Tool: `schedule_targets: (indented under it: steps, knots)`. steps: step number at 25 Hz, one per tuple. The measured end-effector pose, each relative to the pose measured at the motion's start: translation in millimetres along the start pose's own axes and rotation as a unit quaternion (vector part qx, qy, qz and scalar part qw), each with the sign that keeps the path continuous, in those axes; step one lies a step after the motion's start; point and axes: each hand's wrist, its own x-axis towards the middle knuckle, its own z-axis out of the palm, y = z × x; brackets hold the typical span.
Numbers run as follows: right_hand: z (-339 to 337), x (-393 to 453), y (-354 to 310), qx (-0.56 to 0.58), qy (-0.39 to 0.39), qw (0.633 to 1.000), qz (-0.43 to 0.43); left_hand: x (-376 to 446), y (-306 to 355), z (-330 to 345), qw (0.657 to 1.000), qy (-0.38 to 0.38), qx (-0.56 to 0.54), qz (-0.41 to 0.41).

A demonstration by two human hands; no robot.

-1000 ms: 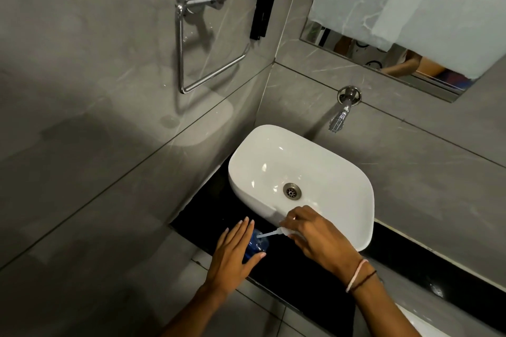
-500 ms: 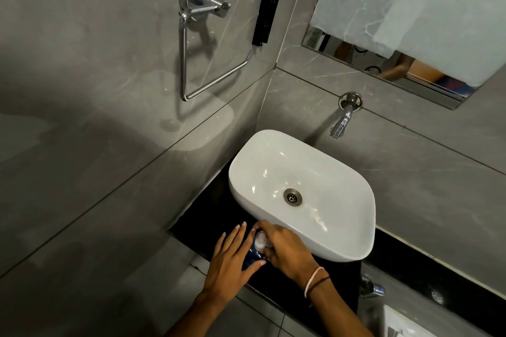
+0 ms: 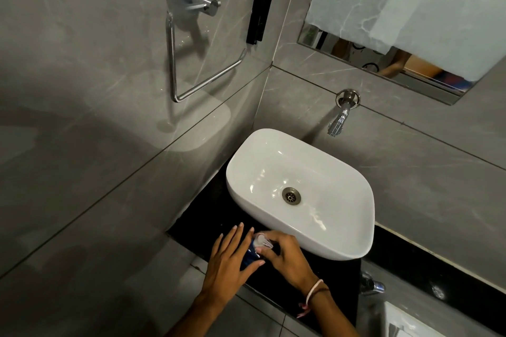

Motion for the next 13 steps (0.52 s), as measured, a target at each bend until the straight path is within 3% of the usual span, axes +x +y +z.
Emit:
schedule_targets:
  steps: [4,10,13]
  knots:
    - [6.1,-5.8,7.4,0.064,0.026,0.998,0.013,0.5,-0.5,0.5,1.000,-0.008,0.008,-0.001]
    - [12.8,-5.1,11.8,0.049,0.066,0.996,0.033,-1.6,-2.4,-0.7,1.000,-0.020,0.018,0.001]
    - [11.9,-8.9,14.2,0.043,0.042,0.998,0.026,-0.8,-3.3,0.5,0.999,-0.023,0.028,0.005]
